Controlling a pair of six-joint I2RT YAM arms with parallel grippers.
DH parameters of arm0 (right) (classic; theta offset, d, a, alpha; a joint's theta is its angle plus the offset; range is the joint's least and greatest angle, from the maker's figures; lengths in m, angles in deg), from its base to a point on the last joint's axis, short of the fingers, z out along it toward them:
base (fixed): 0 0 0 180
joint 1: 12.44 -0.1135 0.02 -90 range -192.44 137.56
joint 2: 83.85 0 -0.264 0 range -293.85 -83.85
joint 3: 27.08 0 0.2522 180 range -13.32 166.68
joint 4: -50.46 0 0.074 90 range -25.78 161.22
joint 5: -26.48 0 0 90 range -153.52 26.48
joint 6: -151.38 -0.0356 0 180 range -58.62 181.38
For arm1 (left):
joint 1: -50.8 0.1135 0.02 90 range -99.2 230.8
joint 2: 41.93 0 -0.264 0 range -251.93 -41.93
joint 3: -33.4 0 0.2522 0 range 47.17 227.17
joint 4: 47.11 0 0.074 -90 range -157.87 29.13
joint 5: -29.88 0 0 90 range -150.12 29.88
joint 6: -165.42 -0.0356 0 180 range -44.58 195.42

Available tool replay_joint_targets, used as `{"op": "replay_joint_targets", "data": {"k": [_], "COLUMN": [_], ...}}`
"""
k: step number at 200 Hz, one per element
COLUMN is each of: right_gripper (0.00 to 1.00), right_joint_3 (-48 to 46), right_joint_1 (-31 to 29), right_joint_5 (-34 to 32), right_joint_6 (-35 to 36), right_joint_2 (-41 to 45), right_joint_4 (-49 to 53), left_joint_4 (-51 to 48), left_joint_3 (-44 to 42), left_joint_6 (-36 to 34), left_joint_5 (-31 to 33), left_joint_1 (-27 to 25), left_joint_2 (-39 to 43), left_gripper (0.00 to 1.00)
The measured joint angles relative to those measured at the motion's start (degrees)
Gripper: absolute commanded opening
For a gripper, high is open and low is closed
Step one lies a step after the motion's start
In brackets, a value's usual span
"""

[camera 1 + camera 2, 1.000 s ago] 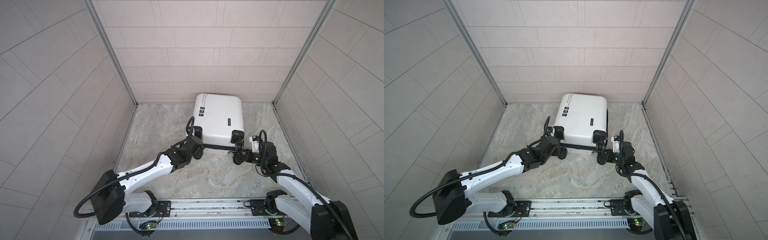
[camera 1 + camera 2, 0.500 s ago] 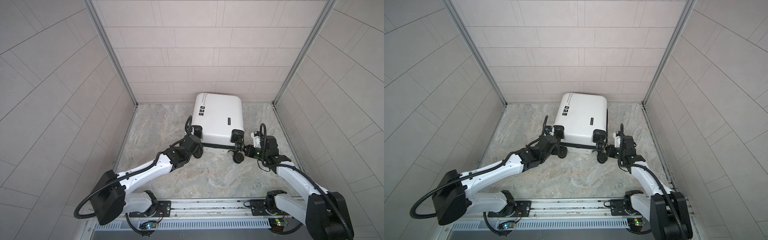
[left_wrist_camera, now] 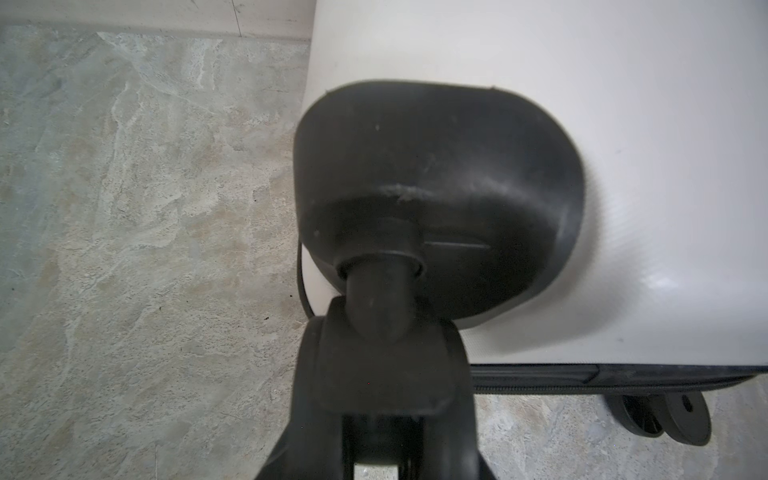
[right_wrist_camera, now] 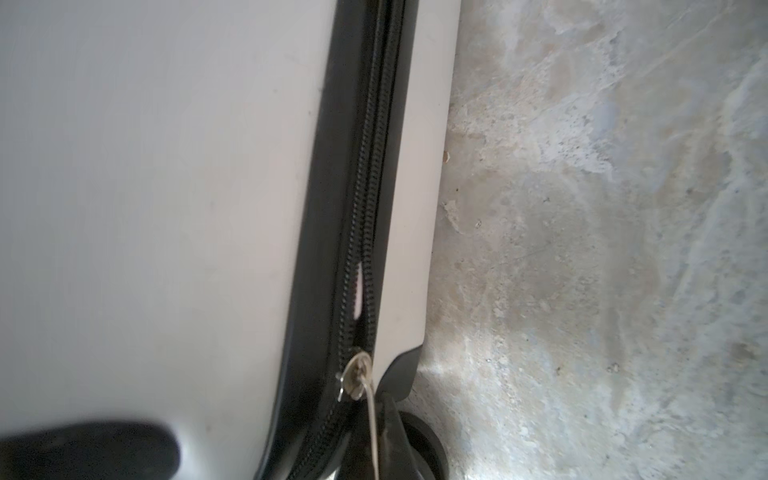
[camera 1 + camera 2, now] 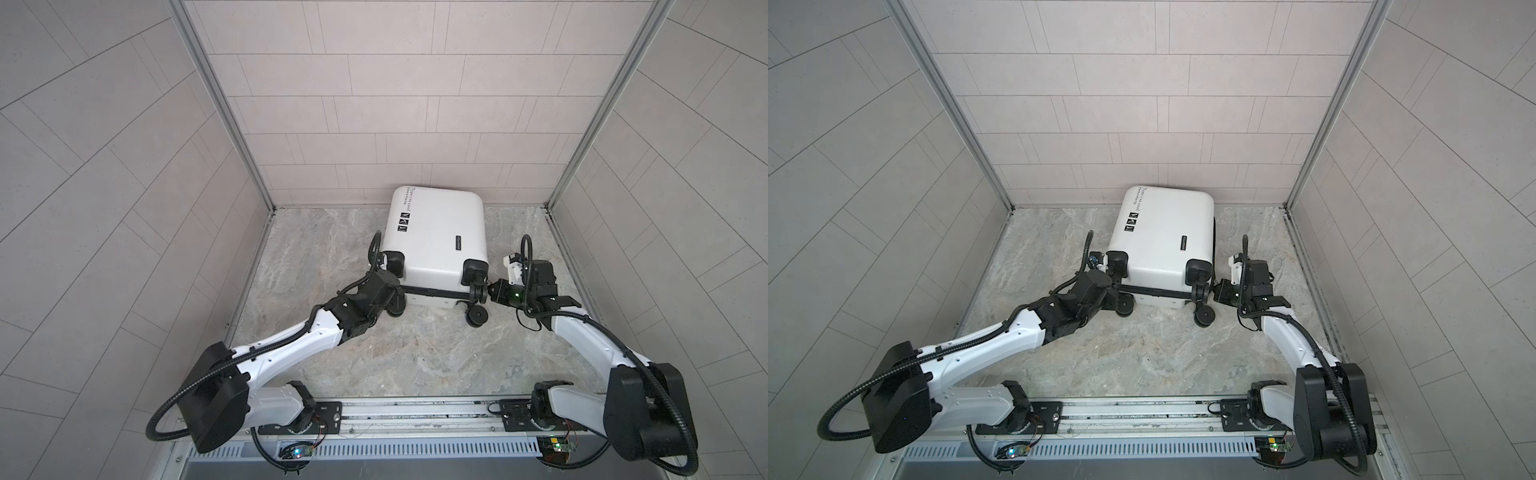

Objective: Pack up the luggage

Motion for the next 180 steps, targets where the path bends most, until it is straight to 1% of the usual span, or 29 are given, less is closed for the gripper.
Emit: {"op": "replay_joint_targets", "data": {"k": [34, 38, 43, 51, 57, 70, 73, 83, 101, 129, 140, 163, 180], "right_gripper": [0.0, 0.0, 0.0, 0.1, 0.18, 0.31, 0.33, 0.4, 0.48, 0.49, 0.47, 0.39, 0.33], "right_joint_3": [1.8, 1.9, 2.0, 2.3, 2.4, 2.7, 2.7, 2.8, 2.5, 0.9, 0.0, -1.7, -2.5], "right_joint_1": [0.5, 0.6, 0.8, 1.0, 1.2, 1.7, 1.9, 2.3, 2.3, 2.6, 2.9, 3.3, 3.3], "right_joint_5": [1.0, 1.3, 1.6, 2.3, 2.7, 2.4, 2.4, 2.2, 1.5, 0.1, -0.6, -1.7, -1.6], "right_joint_6": [0.0, 0.1, 0.2, 0.2, 0.3, 0.7, -0.1, 0.6, 0.1, -0.7, -0.9, -1.7, -2.3], "right_joint_2": [-2.3, -2.4, -2.5, -2.8, -3.0, -3.5, -3.6, -3.9, -4.0, -3.7, -3.6, -3.8, -5.2], "right_joint_4": [0.2, 0.3, 0.4, 0.7, 1.0, 1.8, 2.0, 2.9, 4.9, 7.0, 7.2, 7.4, 6.4], "left_joint_4": [-0.2, -0.2, -0.4, -0.8, -1.3, -3.7, -4.5, -7.4, -12.7, -17.9, -19.3, -20.2, -20.7], "left_joint_3": [0.0, 0.0, 0.1, 0.3, 0.7, 1.3, 1.3, 1.4, 1.7, 3.7, 4.7, 6.1, 7.2], "left_joint_6": [-0.2, -0.2, -0.2, -0.3, -0.5, -0.4, -0.9, -0.4, -0.9, -1.2, -1.0, 0.0, 1.4], "left_joint_5": [-0.1, -0.1, -0.2, -0.2, -0.3, -0.1, 0.1, 0.9, 1.8, 1.6, 1.2, 1.2, 1.7], "left_joint_1": [0.0, 0.1, 0.1, 0.1, 0.2, 0.8, 0.9, 1.6, 2.7, 3.0, 2.8, 1.2, -1.8], "left_joint_2": [0.1, 0.2, 0.2, 0.2, 0.2, 0.2, 0.2, 0.2, 0.6, 3.3, 5.2, 8.7, 9.6], "left_gripper": [0.0, 0.07, 0.19, 0.41, 0.52, 0.69, 0.72, 0.78, 0.82, 0.83, 0.83, 0.84, 0.84]}}
